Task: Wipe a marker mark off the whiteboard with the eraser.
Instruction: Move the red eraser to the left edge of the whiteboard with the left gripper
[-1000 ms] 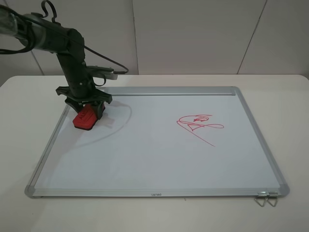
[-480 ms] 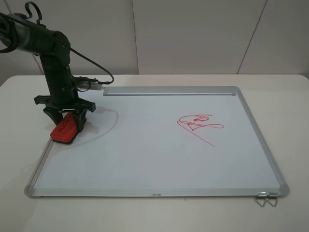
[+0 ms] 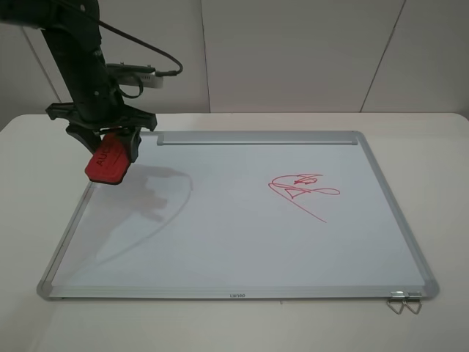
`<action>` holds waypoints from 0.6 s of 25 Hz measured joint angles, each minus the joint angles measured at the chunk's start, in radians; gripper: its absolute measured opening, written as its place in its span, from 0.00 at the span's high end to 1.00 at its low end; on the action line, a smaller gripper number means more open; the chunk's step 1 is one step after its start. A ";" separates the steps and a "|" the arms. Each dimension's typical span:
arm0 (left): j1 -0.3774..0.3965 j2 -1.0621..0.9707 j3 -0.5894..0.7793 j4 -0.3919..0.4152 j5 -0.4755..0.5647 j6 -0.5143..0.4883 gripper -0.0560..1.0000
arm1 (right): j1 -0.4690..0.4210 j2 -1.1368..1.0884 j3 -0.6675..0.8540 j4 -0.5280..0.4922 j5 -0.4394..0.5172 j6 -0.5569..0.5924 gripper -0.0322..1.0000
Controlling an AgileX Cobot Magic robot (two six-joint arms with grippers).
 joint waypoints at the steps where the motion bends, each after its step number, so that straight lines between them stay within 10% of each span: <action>1: -0.012 -0.010 0.017 0.000 -0.007 -0.010 0.40 | 0.000 0.000 0.000 0.000 0.000 0.000 0.17; 15: -0.075 -0.249 0.527 0.002 -0.298 -0.181 0.40 | 0.000 0.000 0.000 0.000 0.000 0.000 0.17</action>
